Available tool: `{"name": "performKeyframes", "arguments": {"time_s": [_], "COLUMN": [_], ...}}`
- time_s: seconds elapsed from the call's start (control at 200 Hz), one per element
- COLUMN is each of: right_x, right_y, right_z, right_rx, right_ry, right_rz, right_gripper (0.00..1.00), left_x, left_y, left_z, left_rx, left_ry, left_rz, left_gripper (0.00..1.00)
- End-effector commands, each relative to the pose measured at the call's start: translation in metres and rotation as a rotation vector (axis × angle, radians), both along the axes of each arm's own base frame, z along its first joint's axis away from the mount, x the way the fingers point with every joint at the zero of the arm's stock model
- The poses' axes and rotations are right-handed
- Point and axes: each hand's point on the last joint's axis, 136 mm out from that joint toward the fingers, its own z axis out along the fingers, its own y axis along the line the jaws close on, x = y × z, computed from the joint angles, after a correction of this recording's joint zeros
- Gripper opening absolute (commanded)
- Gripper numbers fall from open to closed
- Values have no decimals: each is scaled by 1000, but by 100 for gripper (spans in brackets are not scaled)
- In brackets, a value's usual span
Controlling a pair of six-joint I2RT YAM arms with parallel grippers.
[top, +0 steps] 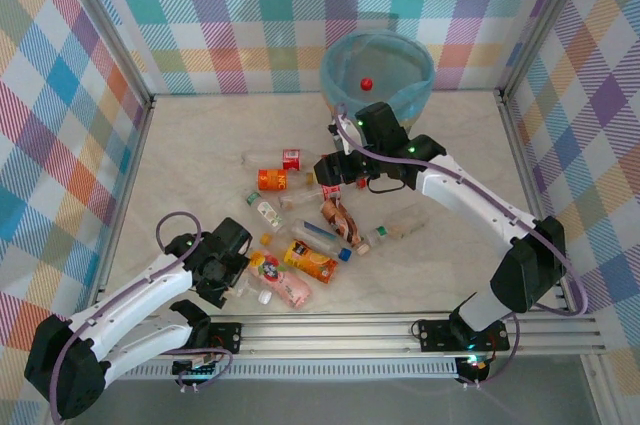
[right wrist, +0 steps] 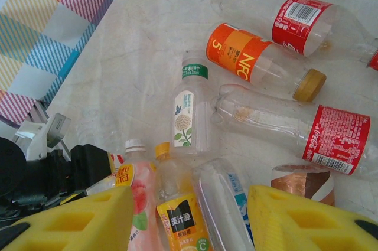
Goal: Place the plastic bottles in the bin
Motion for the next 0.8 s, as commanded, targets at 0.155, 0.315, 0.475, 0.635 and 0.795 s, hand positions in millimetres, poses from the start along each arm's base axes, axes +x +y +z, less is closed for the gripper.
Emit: {"name": "performKeyframes", "arguments": {"time_s": [0.155, 0.315, 0.475, 0.635, 0.795], "right_x": [0, 0, -1, -1, -1], "right_y": [3, 3, 3, 3, 2], "right_z": [7, 8, 9, 12, 20], "right_rx": [19, 21, 24, 25, 30], "right_ry": [7, 10, 13, 10, -3], "right_rz": [9, 10, 10, 8, 7], "right_gripper": [54, 54, 54, 54, 54], "left_x": [-2, -4, -2, 0, 6], "left_y": [7, 9, 11, 19, 41], "left_z": [-4, -6, -4, 6, 39], "left_rx": [2, -5, -6, 21, 131], "left_ry": [-20, -29, -59, -96, -175], "left_rz": [30, 41, 40, 42, 26], "left_gripper": [73, 79, 71, 62, 59]}}
